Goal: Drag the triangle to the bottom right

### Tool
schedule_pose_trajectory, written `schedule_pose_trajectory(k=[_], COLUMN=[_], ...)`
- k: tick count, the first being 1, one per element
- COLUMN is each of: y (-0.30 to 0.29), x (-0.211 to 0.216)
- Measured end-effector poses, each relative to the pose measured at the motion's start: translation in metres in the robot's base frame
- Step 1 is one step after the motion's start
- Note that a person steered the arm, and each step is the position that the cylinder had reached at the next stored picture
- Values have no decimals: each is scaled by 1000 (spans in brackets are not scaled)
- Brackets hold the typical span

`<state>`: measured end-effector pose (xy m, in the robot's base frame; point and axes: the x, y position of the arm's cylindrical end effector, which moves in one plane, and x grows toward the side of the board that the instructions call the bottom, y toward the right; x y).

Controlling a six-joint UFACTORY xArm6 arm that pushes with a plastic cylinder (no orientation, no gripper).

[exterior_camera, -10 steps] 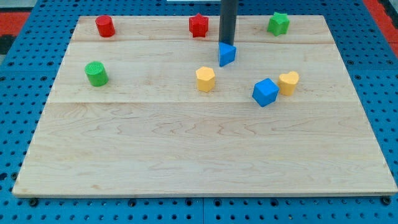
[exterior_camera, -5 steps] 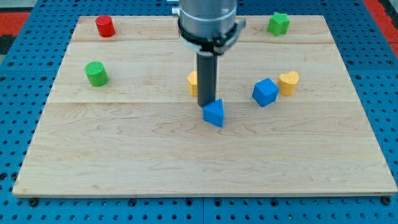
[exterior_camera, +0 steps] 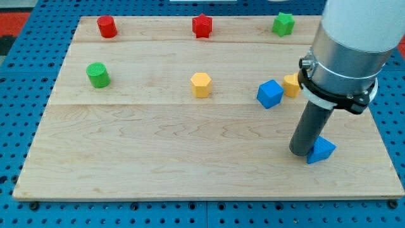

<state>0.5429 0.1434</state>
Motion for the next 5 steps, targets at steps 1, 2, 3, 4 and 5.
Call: schedule_pose_trajectory(k=[1,2,3,4,5], y=[-70,-74,-74,-74,-30], x=[-8,-9,-9,-9,-21])
